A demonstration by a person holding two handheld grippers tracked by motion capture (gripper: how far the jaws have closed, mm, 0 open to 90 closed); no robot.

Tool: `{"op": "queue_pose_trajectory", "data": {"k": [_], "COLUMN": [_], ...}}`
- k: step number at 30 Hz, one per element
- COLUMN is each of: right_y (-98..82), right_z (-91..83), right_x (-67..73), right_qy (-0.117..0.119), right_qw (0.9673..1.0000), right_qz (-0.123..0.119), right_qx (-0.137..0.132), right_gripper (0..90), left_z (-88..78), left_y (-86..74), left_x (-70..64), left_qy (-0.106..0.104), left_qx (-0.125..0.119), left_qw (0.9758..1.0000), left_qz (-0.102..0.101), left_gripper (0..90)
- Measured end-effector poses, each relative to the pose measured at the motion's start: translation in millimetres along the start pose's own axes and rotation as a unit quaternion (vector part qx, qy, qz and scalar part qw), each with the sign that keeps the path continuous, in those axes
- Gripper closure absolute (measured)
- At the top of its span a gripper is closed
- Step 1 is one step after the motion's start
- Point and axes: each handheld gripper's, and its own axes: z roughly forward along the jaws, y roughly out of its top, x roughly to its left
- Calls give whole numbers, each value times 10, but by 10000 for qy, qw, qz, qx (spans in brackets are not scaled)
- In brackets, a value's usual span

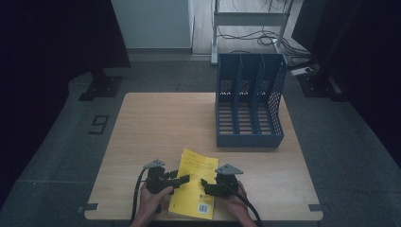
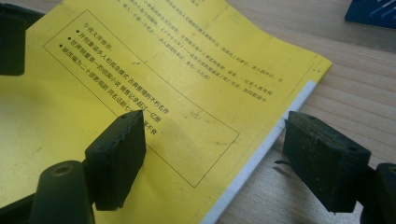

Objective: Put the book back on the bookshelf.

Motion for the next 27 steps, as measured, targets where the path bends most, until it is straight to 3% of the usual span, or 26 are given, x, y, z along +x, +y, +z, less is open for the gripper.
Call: {"op": "queue_pose_trajectory", "data": {"k": [2,3,5,8,14,22,23,27], "right_y": [0,0,0,0,0,0,0,0], "right_z": [0,0,0,0,0,0,0,0], "right_x": [-1,0,0,0,1,1,1,1], "right_qy": [3,0,-1,0,-4,-4,-3,-3], "right_qw": [10000,10000,10000,10000,10000,10000,10000,10000], "right_qz": [4,1,-2,1,-3,-2,0,0], "right_qx": [-1,0,-1,0,0,0,0,0], "right_gripper": [210,211,211,211,211,211,211,211], "left_z": [42,81,92,95,138,169,176,181], "left_y": [-17,-37,-41,-32,-32,-23,-29,-36], "left_x": [3,-9,-12,8,22,-25,-38,-43], "left_qy": [-35,150,228,190,313,624,721,788], "left_qx": [89,164,184,178,184,180,168,147], "left_qw": [10000,9997,9995,9996,9992,9967,9955,9947], "left_qz": [-25,63,123,132,181,492,590,638], "left_gripper": [403,402,403,414,428,467,476,514]}}
